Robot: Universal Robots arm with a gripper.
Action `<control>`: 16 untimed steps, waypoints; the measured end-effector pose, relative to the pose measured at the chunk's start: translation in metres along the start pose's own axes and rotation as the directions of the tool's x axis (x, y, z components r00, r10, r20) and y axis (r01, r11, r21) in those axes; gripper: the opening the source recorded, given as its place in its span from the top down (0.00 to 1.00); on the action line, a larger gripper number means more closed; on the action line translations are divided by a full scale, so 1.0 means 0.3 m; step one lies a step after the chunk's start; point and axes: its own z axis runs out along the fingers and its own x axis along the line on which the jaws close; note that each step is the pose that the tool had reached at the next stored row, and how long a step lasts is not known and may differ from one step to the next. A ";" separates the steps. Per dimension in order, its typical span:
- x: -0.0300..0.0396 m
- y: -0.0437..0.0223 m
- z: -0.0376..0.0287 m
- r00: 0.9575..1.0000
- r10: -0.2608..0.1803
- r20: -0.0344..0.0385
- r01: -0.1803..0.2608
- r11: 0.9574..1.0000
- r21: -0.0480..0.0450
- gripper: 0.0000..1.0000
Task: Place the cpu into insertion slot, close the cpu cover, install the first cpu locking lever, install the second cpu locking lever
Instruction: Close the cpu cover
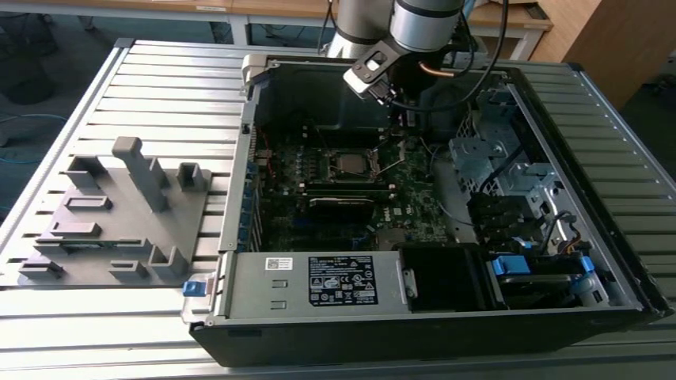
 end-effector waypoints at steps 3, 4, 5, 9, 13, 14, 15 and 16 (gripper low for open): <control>0.000 0.000 -0.004 1.000 0.000 0.000 0.000 1.000 0.000 0.90; 0.000 0.000 -0.005 1.000 0.000 0.000 0.000 1.000 0.000 0.90; 0.000 0.000 -0.005 1.000 0.000 0.000 0.000 1.000 0.000 0.90; 0.000 0.005 -0.006 1.000 0.000 0.000 0.000 1.000 0.000 0.90; 0.001 0.019 -0.005 1.000 0.000 0.000 0.000 1.000 0.000 0.90; 0.001 0.023 -0.005 1.000 0.000 0.000 0.000 1.000 0.000 0.90; 0.001 0.027 -0.005 1.000 0.000 0.000 0.000 1.000 0.000 0.90; 0.001 0.032 -0.005 1.000 0.000 0.000 0.000 1.000 0.000 0.90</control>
